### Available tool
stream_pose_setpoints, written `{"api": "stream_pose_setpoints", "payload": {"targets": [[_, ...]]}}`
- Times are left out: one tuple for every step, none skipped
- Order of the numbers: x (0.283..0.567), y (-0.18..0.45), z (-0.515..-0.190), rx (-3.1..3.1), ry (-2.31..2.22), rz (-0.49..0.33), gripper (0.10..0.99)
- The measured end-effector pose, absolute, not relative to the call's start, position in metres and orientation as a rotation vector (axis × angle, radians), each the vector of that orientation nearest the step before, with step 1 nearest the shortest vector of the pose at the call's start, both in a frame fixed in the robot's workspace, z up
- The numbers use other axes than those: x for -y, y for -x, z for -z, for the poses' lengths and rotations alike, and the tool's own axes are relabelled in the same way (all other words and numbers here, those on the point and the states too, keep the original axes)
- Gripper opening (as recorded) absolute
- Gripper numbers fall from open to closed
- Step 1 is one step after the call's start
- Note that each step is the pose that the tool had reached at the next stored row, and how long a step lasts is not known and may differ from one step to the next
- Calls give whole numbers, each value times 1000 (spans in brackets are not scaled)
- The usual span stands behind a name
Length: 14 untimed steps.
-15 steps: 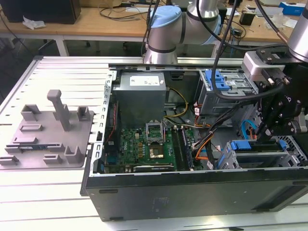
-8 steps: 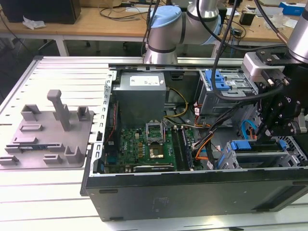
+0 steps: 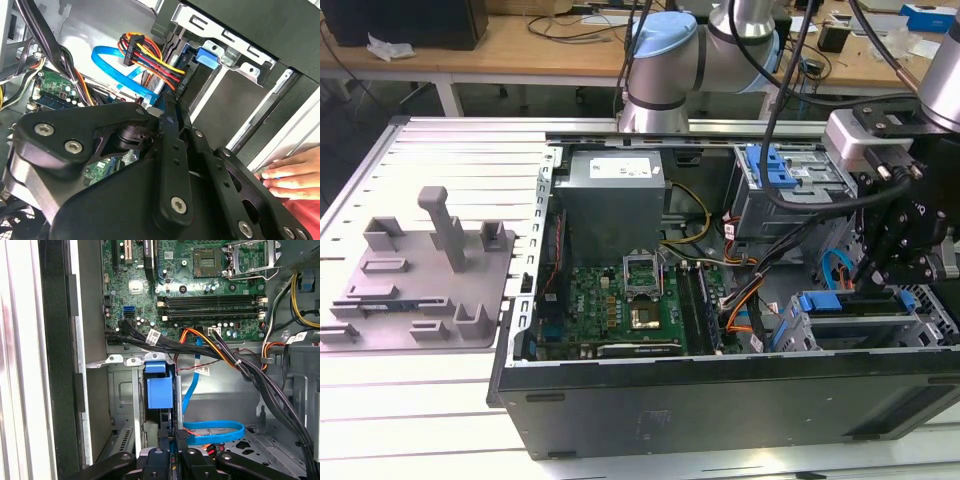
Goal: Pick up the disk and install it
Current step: 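Insert the second disk wire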
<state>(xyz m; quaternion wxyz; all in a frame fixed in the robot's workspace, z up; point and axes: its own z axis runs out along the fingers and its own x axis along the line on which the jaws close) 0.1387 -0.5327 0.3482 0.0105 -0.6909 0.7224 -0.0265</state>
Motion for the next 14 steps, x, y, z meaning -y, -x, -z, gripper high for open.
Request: {"api": "stream_pose_setpoints", "payload": {"targets": [[533,-139,-348,-2254,2156,83,161],[533,-140,-348,-2254,2156,83,161],[533,-140,-348,-2254,2156,83,161],[533,-140,-348,-2254,2156,83,161],[533,-140,-348,-2255,2156,83,161],[533,-141,-347,-2255,2156,83,161],[533,-141,-347,-2254,2156,83,161],[533,-141,-346,-2254,2156,83,161],[533,-141,-346,-2254,2156,83,161],[533,-141,-345,-2254,2156,83,161],[533,-141,-344,-2254,2156,83,161],[533,-141,-343,-2254,2156,83,161],[533,-141,-342,-2254,2156,83,161],[533,-140,-341,-2254,2157,83,161]]}}
